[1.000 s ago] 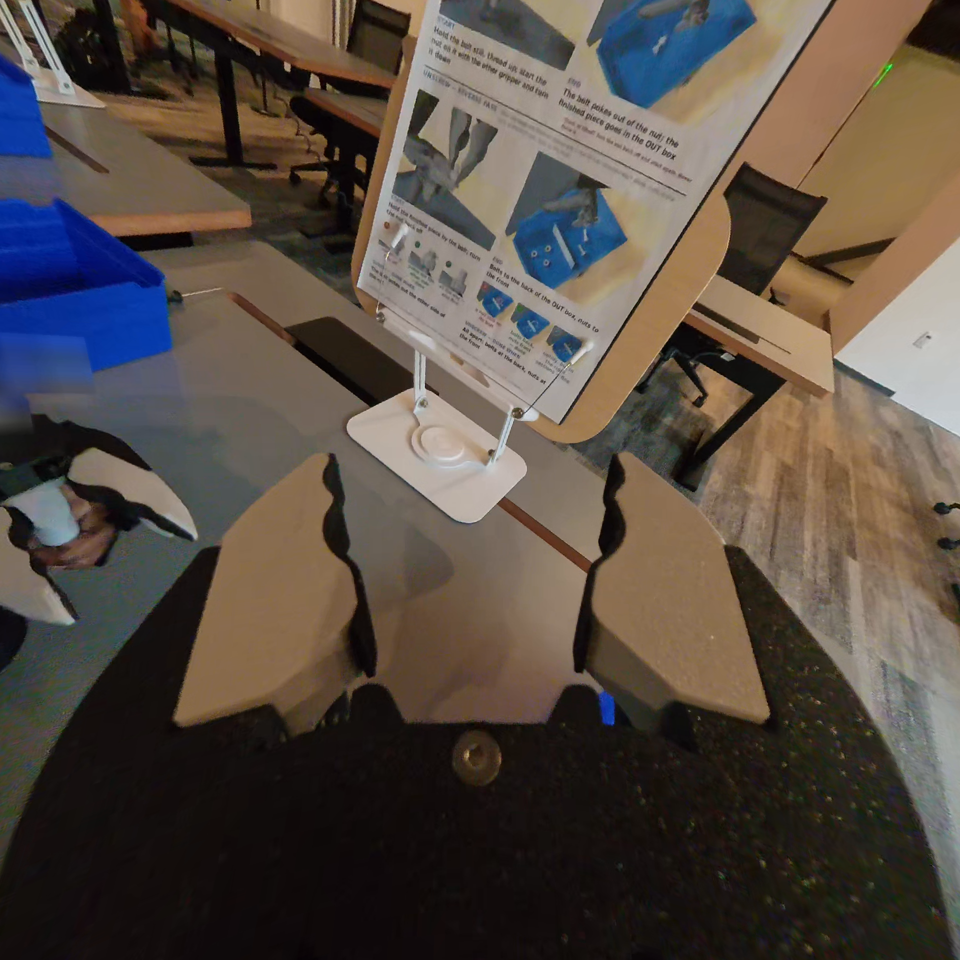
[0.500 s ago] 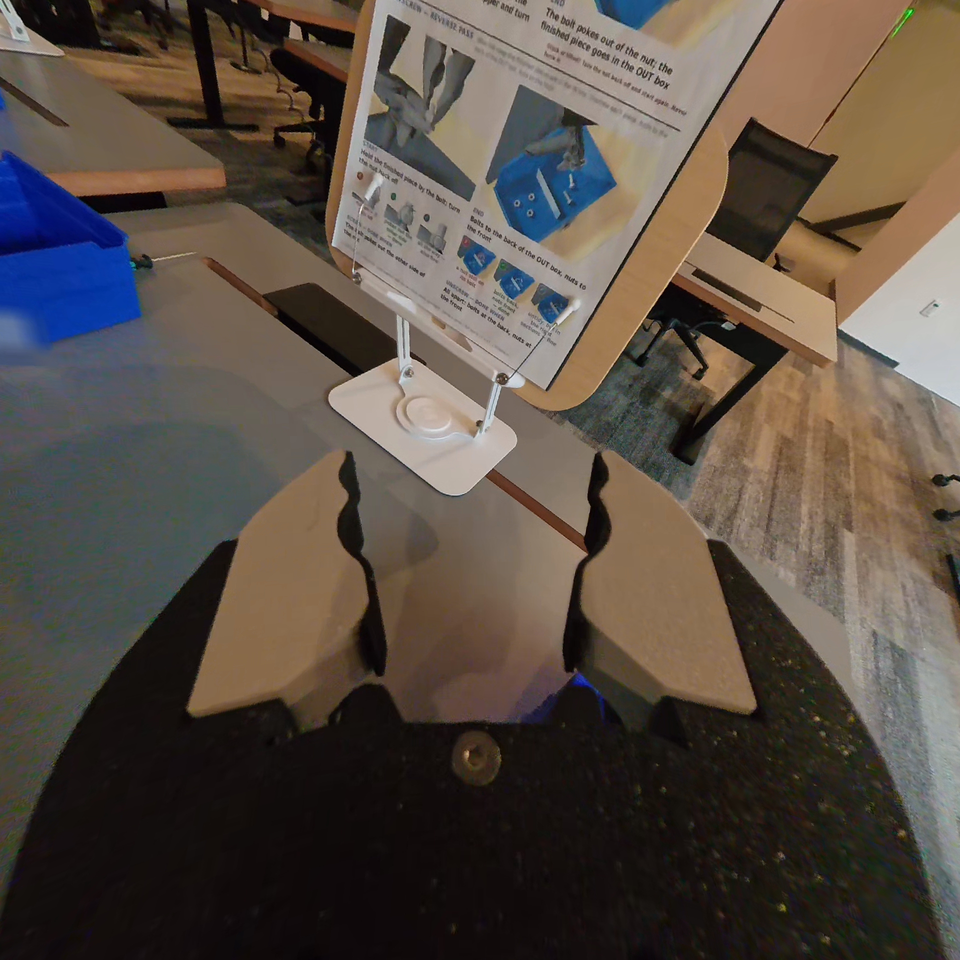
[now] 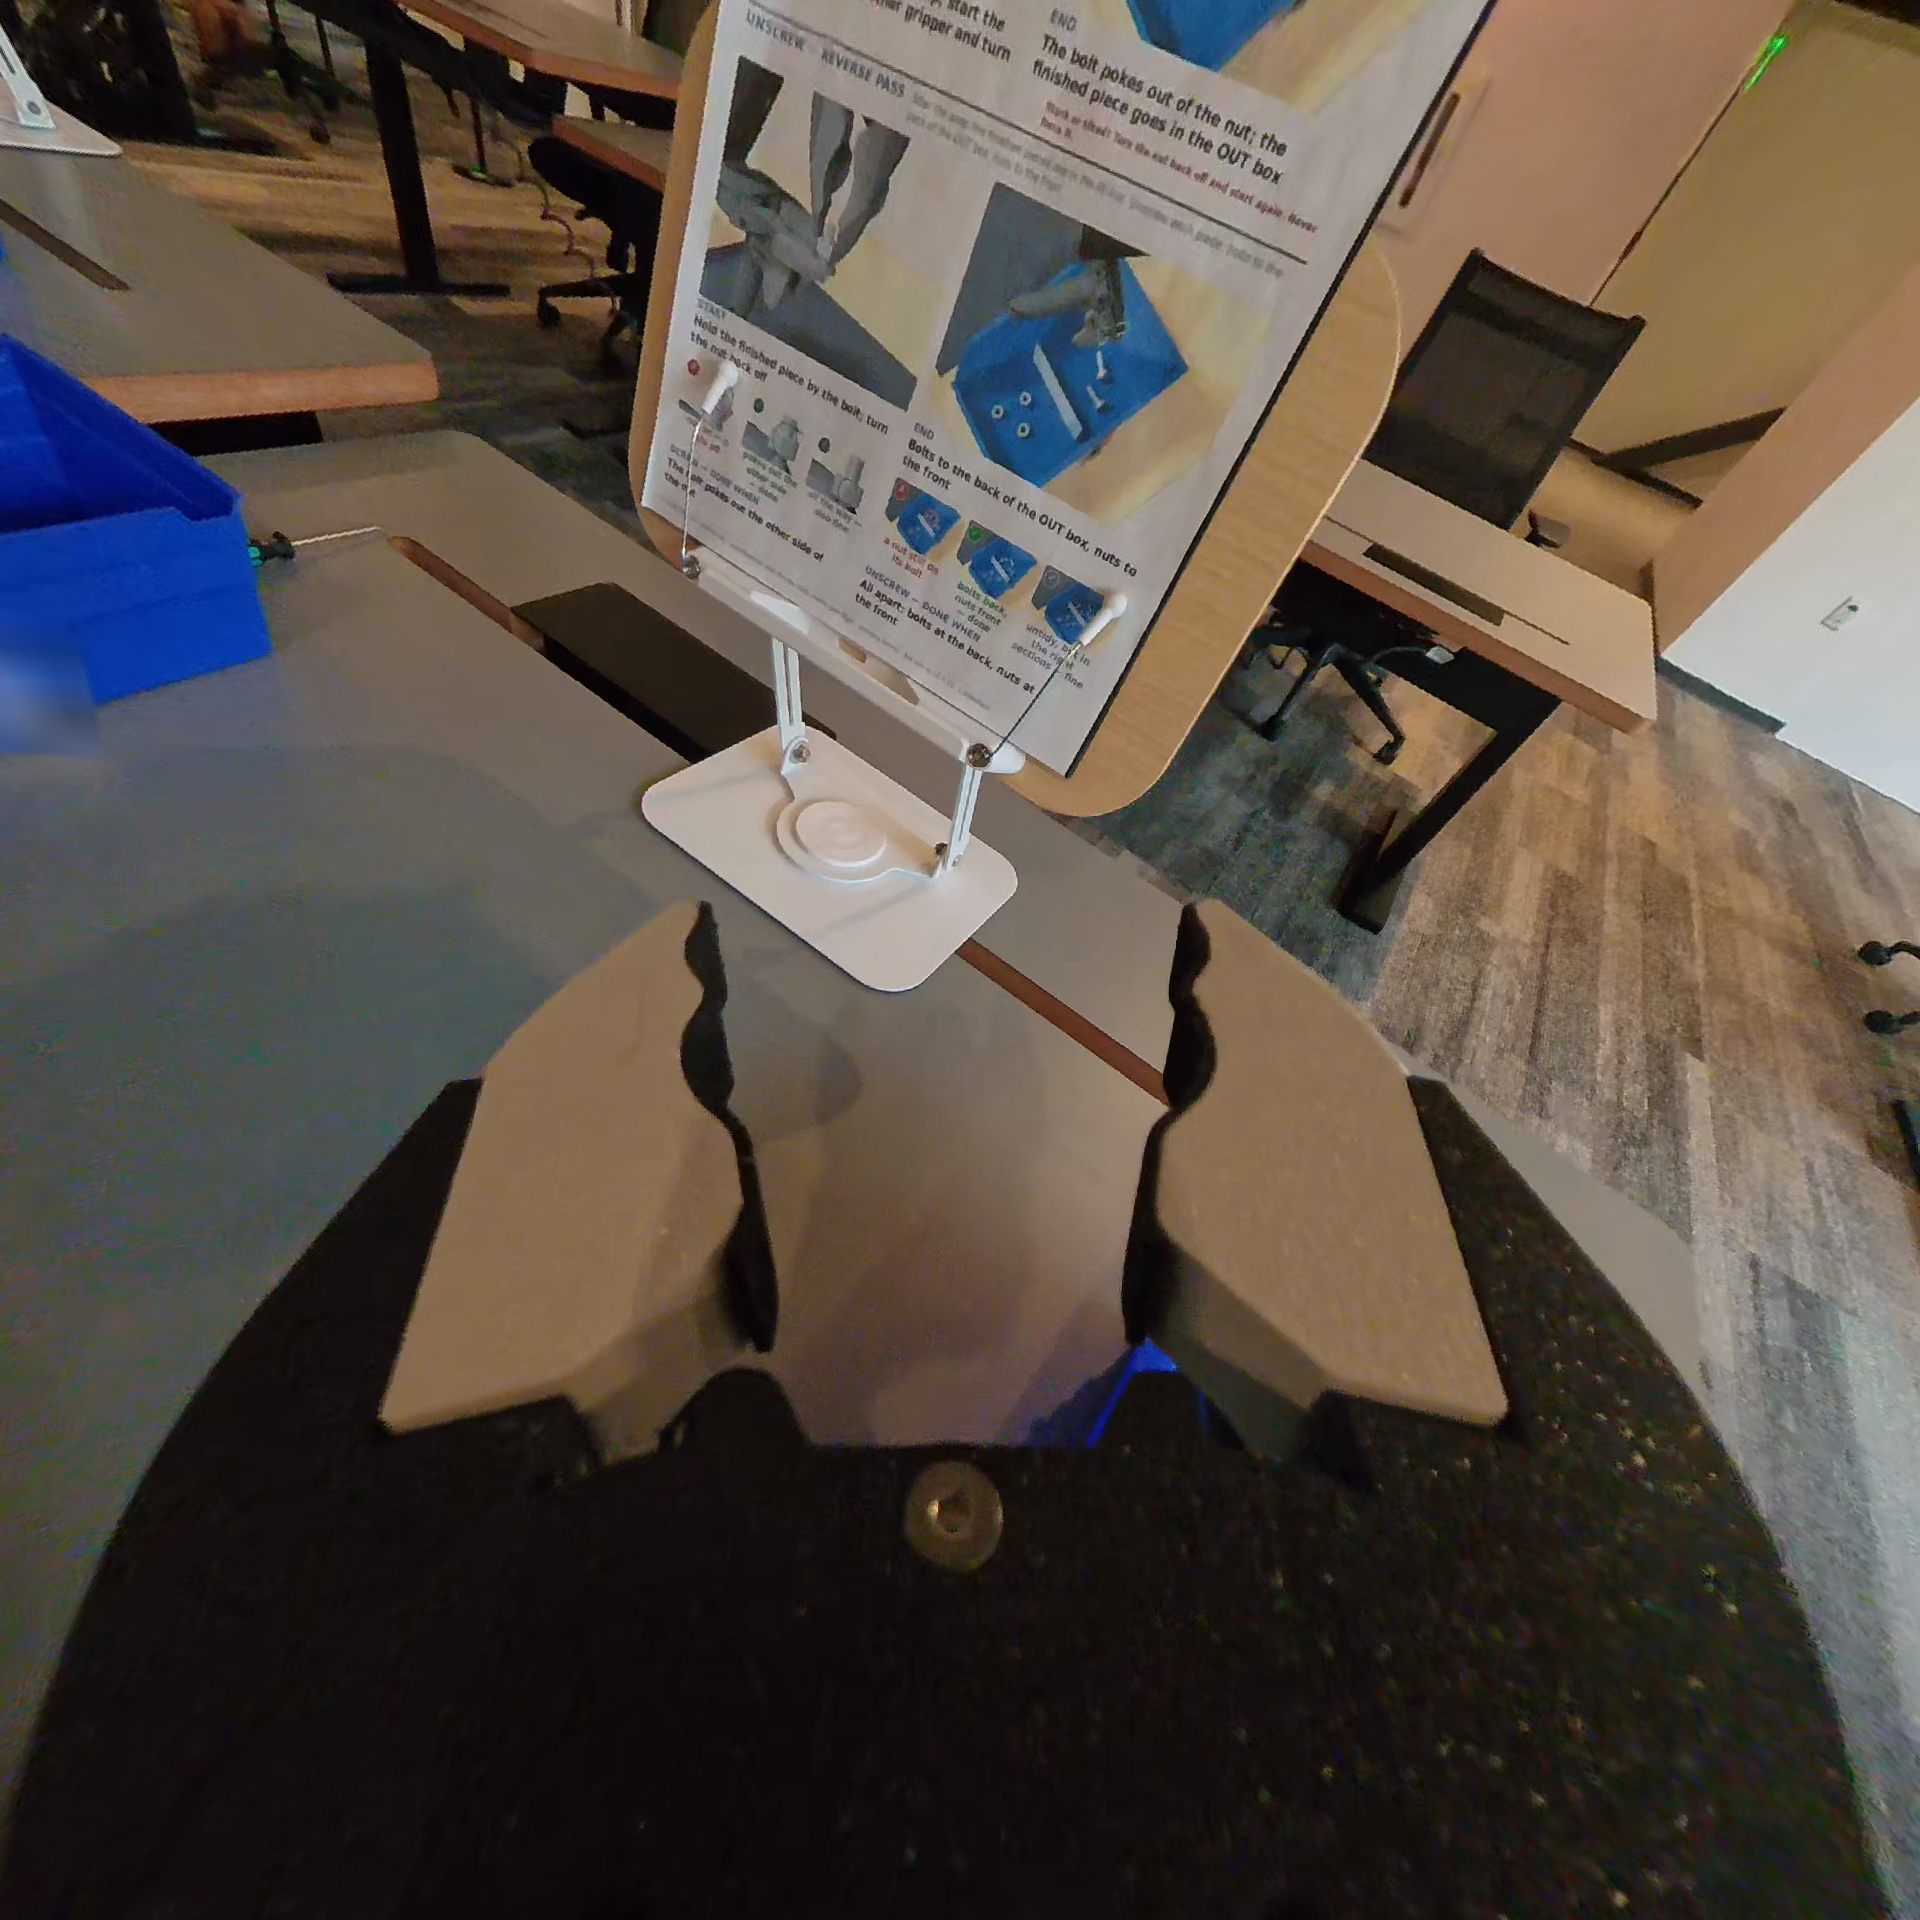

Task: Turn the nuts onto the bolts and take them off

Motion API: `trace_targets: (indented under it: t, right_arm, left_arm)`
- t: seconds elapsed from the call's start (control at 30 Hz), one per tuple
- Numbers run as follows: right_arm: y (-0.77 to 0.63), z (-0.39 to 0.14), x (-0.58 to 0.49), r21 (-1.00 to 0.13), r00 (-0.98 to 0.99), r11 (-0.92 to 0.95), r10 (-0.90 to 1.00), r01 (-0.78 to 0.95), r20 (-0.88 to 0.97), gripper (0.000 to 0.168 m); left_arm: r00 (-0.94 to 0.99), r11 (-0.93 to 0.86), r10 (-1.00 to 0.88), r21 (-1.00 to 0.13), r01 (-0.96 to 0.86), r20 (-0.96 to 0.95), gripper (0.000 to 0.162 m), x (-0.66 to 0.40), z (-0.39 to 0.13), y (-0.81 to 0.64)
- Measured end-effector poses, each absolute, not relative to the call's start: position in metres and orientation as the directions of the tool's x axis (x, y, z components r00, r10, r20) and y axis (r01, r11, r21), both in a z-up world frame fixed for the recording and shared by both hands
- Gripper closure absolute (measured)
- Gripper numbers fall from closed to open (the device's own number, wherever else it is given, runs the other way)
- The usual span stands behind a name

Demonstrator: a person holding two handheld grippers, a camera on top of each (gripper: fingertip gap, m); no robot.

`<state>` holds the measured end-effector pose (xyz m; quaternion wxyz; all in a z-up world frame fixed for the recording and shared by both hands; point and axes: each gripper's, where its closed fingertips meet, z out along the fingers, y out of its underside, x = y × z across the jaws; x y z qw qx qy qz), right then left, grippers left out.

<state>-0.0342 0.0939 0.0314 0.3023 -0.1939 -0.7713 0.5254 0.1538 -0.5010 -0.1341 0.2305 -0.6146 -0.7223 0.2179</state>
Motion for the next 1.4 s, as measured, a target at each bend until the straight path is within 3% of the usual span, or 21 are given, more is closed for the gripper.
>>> trace_targets:
  t: [0.2,0.47,0.97,1.4]
  right_arm:
    - [0.101,0.035,-0.032,-0.936,-0.740,0.351,0.624,-0.022,0.251,0.089]
    - [0.105,0.035,-0.032,-0.935,-0.735,0.354,0.629,-0.019,0.253,0.091]
    - [0.100,0.027,-0.035,-0.916,-0.735,0.401,0.620,-0.004,0.275,0.094]
    - [0.096,0.026,-0.033,-0.909,-0.739,0.416,0.609,-0.011,0.288,0.095]
  left_arm:
    - [-0.001,-0.004,1.000,-0.394,0.919,-0.012,0.109,0.153,-0.169,-0.505]
    - [0.263,-0.262,0.964,-0.247,0.933,-0.032,0.110,0.148,-0.200,-0.502]
    - [0.630,-0.616,0.777,-0.203,0.761,0.003,0.117,0.147,-0.232,-0.492]
    - [0.696,-0.675,0.718,-0.226,0.703,0.021,0.142,0.146,-0.244,-0.486]
